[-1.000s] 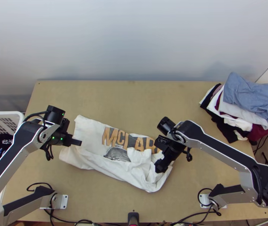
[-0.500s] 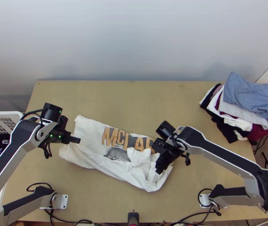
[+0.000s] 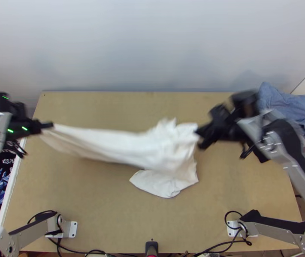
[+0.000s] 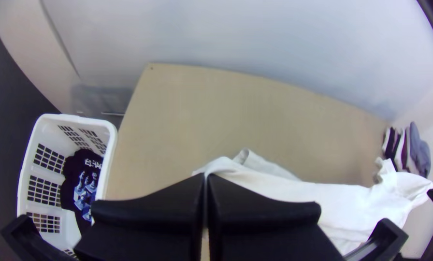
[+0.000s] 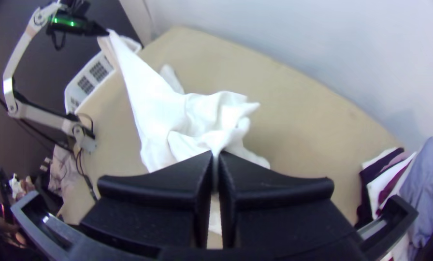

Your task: Fold the t-shirt

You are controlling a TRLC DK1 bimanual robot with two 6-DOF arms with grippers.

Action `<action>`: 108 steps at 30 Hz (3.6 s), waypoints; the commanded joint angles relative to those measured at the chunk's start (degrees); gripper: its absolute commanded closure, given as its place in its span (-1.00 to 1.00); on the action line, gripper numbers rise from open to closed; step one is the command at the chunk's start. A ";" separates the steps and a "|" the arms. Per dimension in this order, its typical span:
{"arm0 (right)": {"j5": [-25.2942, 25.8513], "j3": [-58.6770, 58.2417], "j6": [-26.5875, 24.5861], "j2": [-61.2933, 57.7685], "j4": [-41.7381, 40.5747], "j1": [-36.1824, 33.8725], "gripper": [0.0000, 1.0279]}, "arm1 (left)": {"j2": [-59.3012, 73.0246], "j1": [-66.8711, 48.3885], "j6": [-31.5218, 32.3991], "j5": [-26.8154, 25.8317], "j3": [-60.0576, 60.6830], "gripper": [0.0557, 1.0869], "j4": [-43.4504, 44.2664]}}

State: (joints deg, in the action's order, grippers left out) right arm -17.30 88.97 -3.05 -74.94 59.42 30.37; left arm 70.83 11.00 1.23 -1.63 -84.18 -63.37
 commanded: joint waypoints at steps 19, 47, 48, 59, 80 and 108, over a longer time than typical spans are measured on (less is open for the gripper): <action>8.42 39.18 8.85 -1.44 3.86 -6.02 0.94 | 3.97 14.31 14.59 -20.17 -43.87 0.92 -5.80; -0.45 10.61 17.02 24.40 -5.89 -12.26 0.94 | -26.27 8.86 9.58 -19.90 -11.00 0.92 12.66; -0.37 5.87 16.76 24.58 -7.21 -12.18 0.94 | -26.62 8.77 8.70 -19.90 -5.47 0.92 15.30; 4.82 -26.39 1.99 -2.93 -26.55 -16.48 0.94 | 0.80 -8.10 -2.82 -9.53 23.63 0.92 34.72; 10.80 15.53 4.63 -45.12 -26.55 -16.13 0.94 | 46.59 -6.87 -1.15 5.58 -12.85 0.92 32.70; 9.83 -18.04 0.94 -20.07 -16.18 -10.33 0.94 | 9.94 -6.35 -21.54 -0.39 20.99 0.92 19.17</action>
State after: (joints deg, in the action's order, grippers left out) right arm -6.70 80.34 -1.61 -99.98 42.85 19.77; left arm 88.55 5.93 -16.47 -1.10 -72.05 -43.22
